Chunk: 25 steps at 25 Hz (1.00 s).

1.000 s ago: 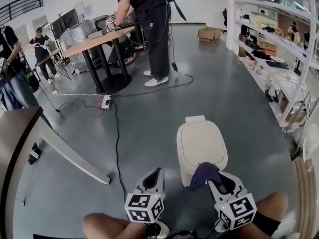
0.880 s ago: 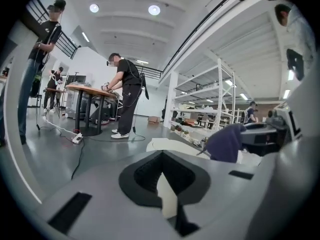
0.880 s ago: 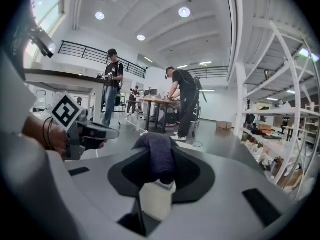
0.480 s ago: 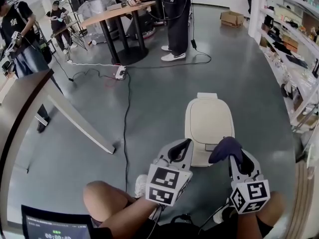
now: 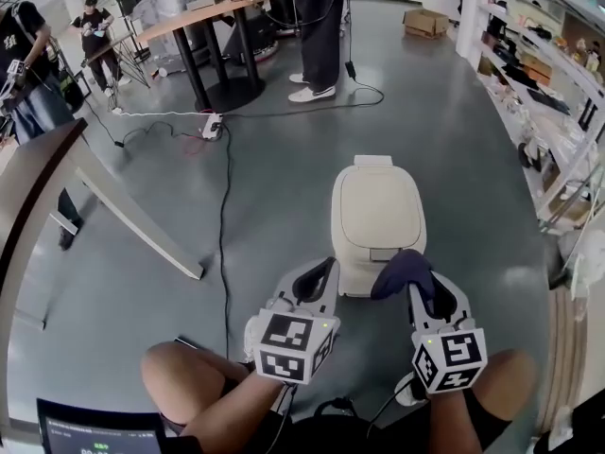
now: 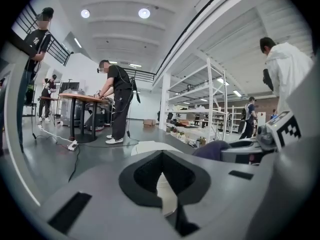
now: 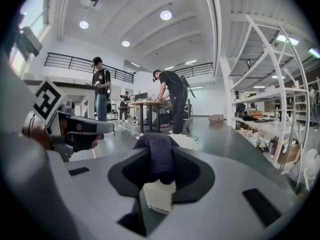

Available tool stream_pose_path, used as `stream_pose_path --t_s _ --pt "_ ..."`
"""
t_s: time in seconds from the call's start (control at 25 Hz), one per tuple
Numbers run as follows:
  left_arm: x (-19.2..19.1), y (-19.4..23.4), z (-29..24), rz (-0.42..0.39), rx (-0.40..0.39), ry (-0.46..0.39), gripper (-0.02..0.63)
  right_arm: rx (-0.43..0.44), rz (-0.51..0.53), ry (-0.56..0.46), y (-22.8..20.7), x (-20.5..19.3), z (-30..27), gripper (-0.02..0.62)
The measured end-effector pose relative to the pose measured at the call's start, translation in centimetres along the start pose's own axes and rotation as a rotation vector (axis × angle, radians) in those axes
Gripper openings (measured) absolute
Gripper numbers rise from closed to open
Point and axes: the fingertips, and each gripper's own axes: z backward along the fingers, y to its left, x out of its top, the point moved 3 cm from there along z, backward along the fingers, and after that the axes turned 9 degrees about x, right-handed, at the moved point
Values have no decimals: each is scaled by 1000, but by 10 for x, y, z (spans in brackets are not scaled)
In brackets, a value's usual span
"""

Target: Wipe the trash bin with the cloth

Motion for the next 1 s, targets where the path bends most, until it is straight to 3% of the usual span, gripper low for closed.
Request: stream_pose_path --t_s 0.2,0.4,0.64,1.0 --pt "2 0 8 -8 0 -32 -3 -50 44 -12 4 5 7 98" --pt "-15 3 16 59 12 -26 -3 -76 61 -42 11 8 11 97" --pt "-14 -6 21 -1 2 -45 -3 -93 53 -14 16 -2 15 97" --pt "-15 1 18 29 0 -37 -3 -93 50 -1 19 -6 8 97"
